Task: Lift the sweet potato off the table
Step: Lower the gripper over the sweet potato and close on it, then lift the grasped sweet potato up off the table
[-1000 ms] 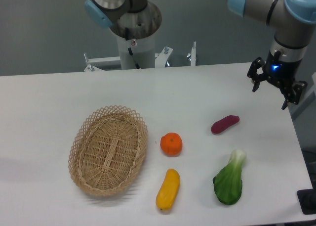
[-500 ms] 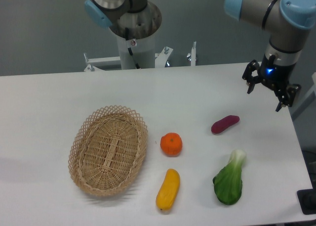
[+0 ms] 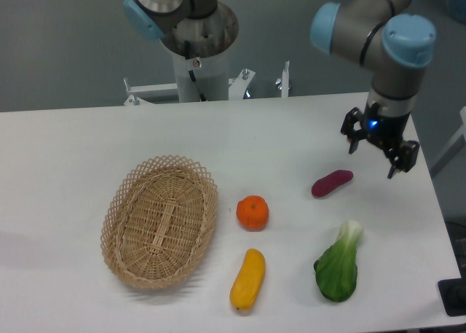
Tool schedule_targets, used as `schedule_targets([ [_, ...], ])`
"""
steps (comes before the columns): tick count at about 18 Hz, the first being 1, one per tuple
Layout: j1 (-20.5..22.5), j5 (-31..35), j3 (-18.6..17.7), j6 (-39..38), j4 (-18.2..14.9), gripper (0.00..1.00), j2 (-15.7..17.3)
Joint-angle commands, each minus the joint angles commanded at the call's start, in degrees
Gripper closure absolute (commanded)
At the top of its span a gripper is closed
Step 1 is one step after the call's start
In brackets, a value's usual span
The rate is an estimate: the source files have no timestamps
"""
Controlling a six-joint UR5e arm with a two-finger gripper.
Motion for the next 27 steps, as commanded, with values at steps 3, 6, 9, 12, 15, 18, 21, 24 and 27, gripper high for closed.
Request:
schedule_targets([
  [3, -1.0, 2.4, -2.3, -0.1, 2.5, 0.00, -0.9],
  [6, -1.4, 3.3, -5.4, 0.3, 6.4, 0.00, -1.3],
  [9, -1.5, 5.7, -6.9, 2.4, 6.2, 0.00, -1.4],
  [12, -1.6, 6.9, -9.0, 7.2, 6.4, 0.00, -1.5],
  [15, -1.6, 7.0, -9.1, 9.8, 6.9, 0.00, -2.6],
  [18, -1.7, 7.1, -9.6, 9.8, 9.3, 0.00, -4.0],
  [21, -1.7, 7.1, -10.7, 9.1, 10.5, 0.00, -4.1],
  [24, -1.6, 7.1, -10.8, 9.1, 10.7, 0.20, -4.0],
  [27, -1.6, 7.1, -10.4, 9.4, 10.5, 0.64, -4.0],
])
